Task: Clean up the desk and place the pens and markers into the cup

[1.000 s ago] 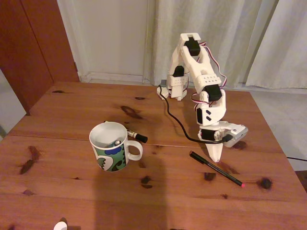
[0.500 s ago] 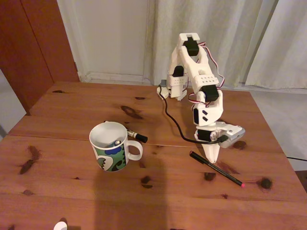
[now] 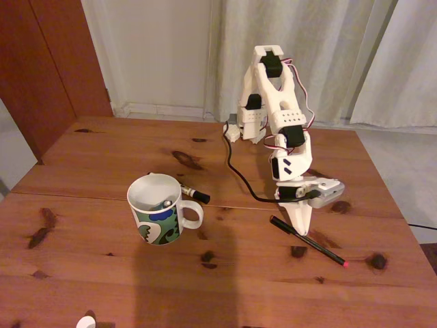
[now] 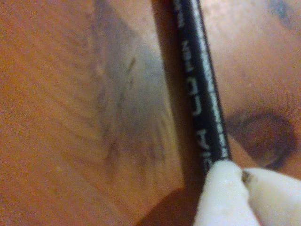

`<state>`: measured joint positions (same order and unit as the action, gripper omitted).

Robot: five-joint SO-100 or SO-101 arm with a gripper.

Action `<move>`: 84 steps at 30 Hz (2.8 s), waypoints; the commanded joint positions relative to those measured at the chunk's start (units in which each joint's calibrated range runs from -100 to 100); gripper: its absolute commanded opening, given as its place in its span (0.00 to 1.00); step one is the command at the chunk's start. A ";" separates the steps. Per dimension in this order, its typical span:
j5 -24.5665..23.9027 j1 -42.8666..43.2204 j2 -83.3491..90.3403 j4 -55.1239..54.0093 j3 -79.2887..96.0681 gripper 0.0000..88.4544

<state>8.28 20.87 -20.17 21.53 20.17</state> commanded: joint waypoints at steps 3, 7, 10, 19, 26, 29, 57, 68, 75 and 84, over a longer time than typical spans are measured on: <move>-0.21 -0.24 5.56 10.34 -5.47 0.01; -0.21 -0.32 5.23 22.04 -13.32 0.01; -0.21 -0.32 5.15 26.69 -16.02 0.01; -0.11 -0.80 4.99 27.46 -16.02 0.01; -0.21 -1.12 3.00 27.46 -16.47 0.01; -0.58 -1.36 2.09 27.46 -16.65 0.01; -2.20 -1.77 1.26 26.26 -15.75 0.01; -1.99 -1.69 1.34 26.26 -14.94 0.01; -2.36 -1.77 1.18 26.95 -17.46 0.01; -3.35 -1.69 1.92 27.12 -18.10 0.01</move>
<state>5.10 19.47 -19.75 48.82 5.82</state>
